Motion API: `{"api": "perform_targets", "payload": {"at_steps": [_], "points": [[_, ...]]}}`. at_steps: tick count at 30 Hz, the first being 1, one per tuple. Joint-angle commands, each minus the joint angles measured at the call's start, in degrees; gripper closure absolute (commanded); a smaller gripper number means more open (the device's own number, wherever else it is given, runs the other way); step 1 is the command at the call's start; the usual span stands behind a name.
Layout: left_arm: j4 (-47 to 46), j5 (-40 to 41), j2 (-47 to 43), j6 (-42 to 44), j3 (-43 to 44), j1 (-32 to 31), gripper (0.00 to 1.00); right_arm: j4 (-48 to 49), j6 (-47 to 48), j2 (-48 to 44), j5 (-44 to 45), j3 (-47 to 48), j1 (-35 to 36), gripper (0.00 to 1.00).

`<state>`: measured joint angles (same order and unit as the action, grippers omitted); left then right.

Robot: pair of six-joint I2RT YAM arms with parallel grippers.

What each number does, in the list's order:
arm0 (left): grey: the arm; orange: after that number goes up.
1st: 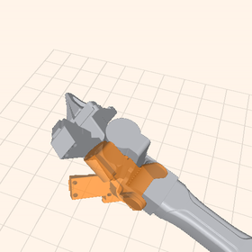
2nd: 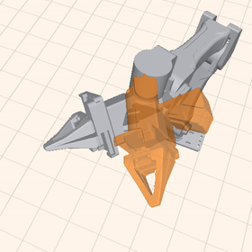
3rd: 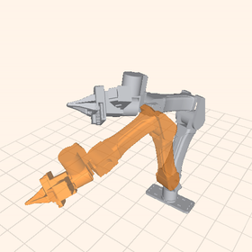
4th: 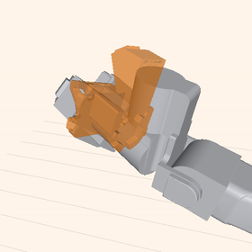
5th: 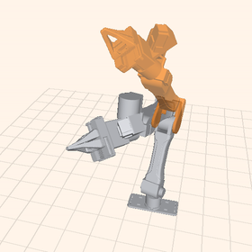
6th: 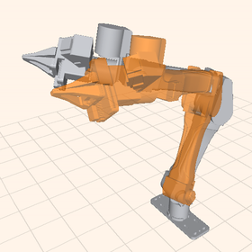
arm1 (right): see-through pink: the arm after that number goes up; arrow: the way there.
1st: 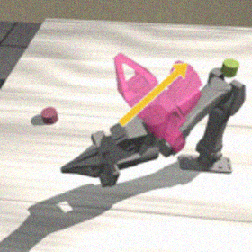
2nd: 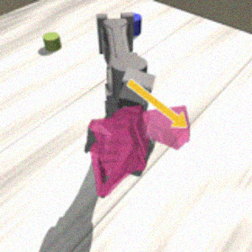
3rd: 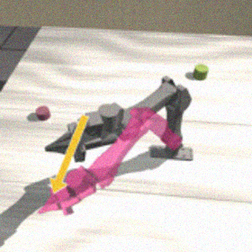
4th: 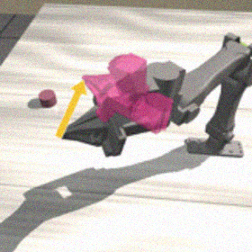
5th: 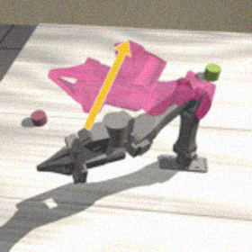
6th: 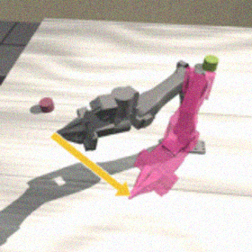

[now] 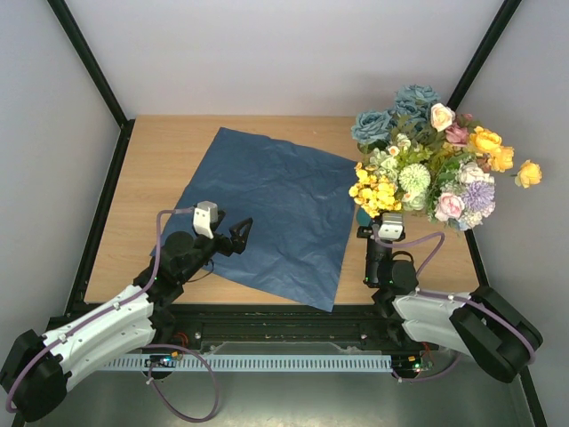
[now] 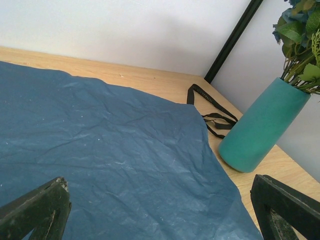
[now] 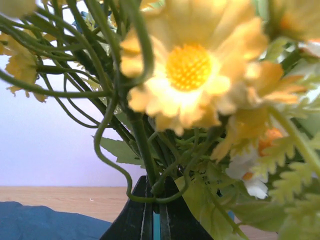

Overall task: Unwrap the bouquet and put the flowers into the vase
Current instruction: Insert the fake flower into the vase.

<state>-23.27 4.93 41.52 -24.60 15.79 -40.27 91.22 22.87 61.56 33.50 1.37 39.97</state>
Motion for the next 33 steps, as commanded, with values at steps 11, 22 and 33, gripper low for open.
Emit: {"api": "perform_targets", "payload": {"at_steps": [11,22,33], "points": [[-1.24,0.08,-1.40,0.52,0.58,-0.25,0.01,-2.05,-4.62,-9.02,1.68,-1.93,-0.44,0.96],[-1.67,-0.07,-0.89,0.43,0.53,-0.25,0.01,-15.47,-13.48,-17.49,-1.63,-1.41,-0.41,0.87],[-1.96,-0.42,-0.20,0.43,0.58,-0.25,0.00,-45.76,-33.40,-32.05,1.64,4.48,-0.41,0.84]]}}
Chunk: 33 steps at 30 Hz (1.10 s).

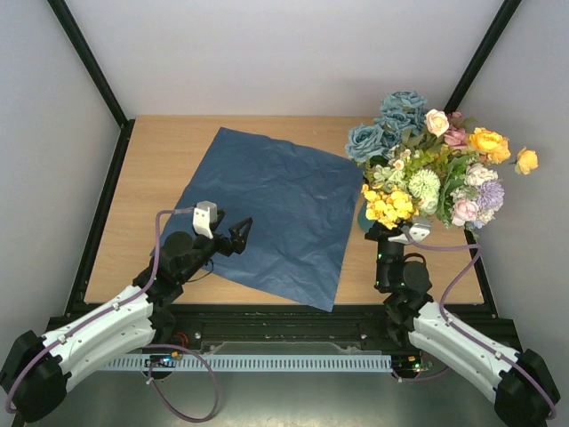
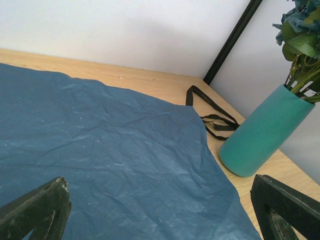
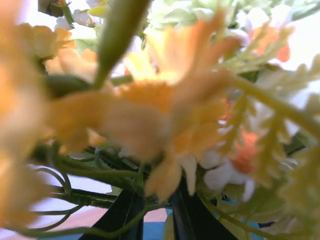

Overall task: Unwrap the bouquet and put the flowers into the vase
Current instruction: Insert the fake flower into the vase.

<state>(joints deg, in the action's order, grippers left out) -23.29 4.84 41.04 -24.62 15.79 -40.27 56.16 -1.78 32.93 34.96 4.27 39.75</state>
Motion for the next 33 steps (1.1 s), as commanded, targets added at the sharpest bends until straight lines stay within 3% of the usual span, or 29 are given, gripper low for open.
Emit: {"api": "perform_targets", "payload": {"at_steps": [1,8,18,21,24,28,33], "points": [[-1.98,-0.41,0.25,0.47,0.64,-0.25,0.00,-11.03,-9.41,-4.17,-0.71,1.27,-0.23,0.85],[-1.98,-2.09,0.06,0.65,0.97,-0.25,0.01,-18.28,-14.03,-4.90,-2.53,2.72,-0.20,0.88],[-1.52,-1.80,-1.59,0.97,0.92,-0.25,0.01,-41.09,-27.41,-7.51,-3.33,8.27,-0.20,0.85],[-1.98,-3.92,-1.89,0.52,1.26,-0.25,0.07,-47.60,-30.79,-8.74,-4.61,9.23,-0.20,0.85],[-3.68,-9.74,-0.46,-1.91,3.33,-0.31,0.21,-49.08,-33.42,-10.58,-7.08,8.70,-0.20,0.88],[-3.39,-13.52,5.62,-3.90,11.13,-3.38,0.33,-48.40,-34.35,-11.76,-8.49,7.61,-0.23,0.88],[-0.89,-11.50,14.79,-0.68,21.64,-12.32,0.34,-50.84,-35.90,-12.34,-8.26,8.66,-0.20,0.87]]}}
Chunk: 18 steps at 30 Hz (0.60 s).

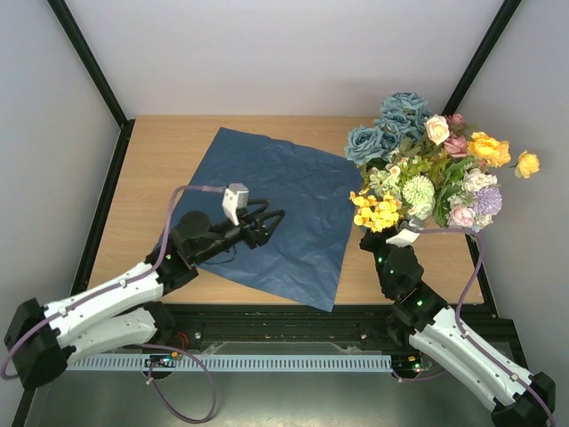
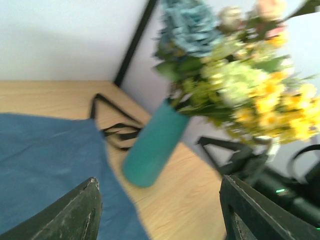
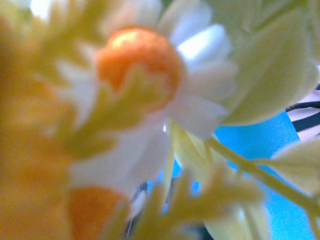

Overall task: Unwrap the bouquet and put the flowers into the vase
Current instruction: Insert the fake flower into the vase.

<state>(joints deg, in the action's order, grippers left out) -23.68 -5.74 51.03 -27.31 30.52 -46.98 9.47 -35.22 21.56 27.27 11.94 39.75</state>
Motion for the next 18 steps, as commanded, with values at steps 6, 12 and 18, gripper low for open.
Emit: {"api": "perform_targets", "payload": {"at_steps": [6,12,18], "points": [[-0.26,-1.65,12.48,3.11,14.09,-10.46,0.34,-9.56,-1.50,-5.07,-0.22,4.24,-0.20,0.83],[-0.58,-4.01,17.82,1.65,18.24,-10.76,0.34,-16.85,-2.61,-8.64,-1.91,8.19,-0.20,0.72],[0.82,-3.46,19.45,1.65,20.06,-10.72,0.35,-25.24,-2.61,-12.21,-3.87,13.92,-0.24,0.63]]}}
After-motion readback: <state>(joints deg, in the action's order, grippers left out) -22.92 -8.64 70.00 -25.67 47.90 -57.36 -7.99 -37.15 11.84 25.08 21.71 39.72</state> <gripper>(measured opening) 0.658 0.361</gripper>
